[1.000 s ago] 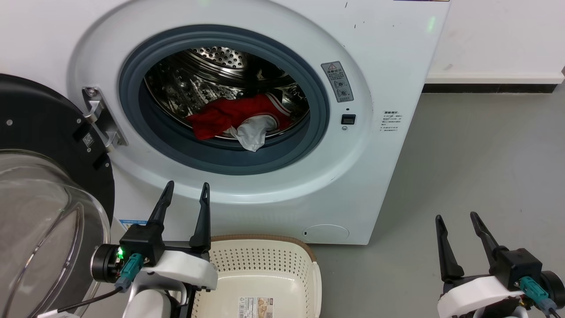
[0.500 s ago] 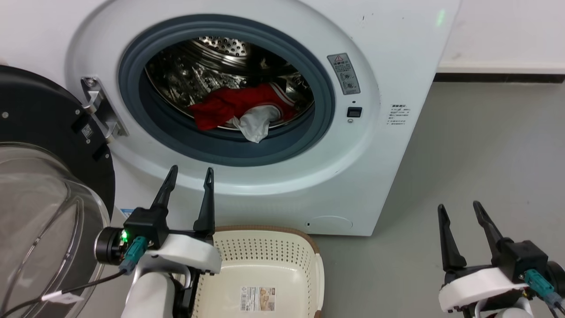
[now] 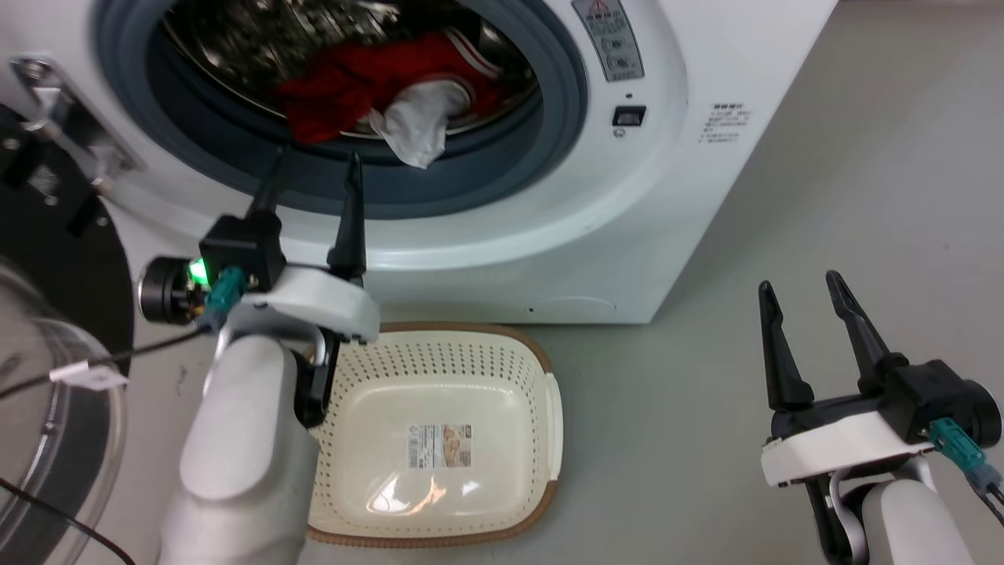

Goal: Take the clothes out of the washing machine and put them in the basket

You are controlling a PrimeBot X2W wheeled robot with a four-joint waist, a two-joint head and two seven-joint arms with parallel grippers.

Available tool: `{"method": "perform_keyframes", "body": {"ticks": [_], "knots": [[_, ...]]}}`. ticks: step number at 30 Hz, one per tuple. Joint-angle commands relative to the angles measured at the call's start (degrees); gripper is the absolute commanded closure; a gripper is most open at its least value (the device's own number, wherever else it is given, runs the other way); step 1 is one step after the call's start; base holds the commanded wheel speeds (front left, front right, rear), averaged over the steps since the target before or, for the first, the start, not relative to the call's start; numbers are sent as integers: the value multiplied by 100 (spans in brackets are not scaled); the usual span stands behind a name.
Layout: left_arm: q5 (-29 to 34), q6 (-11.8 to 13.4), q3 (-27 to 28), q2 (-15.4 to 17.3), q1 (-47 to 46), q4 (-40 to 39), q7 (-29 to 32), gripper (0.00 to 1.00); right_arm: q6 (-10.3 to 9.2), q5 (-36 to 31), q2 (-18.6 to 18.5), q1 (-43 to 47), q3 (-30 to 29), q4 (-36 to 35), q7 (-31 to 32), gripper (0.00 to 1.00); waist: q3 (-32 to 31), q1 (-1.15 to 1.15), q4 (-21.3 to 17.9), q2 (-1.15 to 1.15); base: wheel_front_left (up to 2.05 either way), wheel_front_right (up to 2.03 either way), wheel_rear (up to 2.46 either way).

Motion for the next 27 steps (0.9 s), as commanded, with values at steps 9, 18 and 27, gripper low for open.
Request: {"method": "perform_keyframes", "body": {"ticks": [9, 18, 27], "knots": [[269, -55, 21, 629, -1914, 1456, 21, 0, -4, 338, -5, -646, 411, -136, -12, 0, 1284, -1, -812, 0, 0, 0, 0], [488, -112, -124, 1251, -3478, 2515, 691, 0, -4, 678, -2, -1137, 676, -163, -12, 0, 2101, -1, -1316, 0, 0, 0, 0], [680, -252, -414, 1726, -4742, 3360, 1912, 0, -4, 1052, -1, -1388, 928, -78, -12, 0, 2494, -1, -1675, 0, 0, 0, 0]]}}
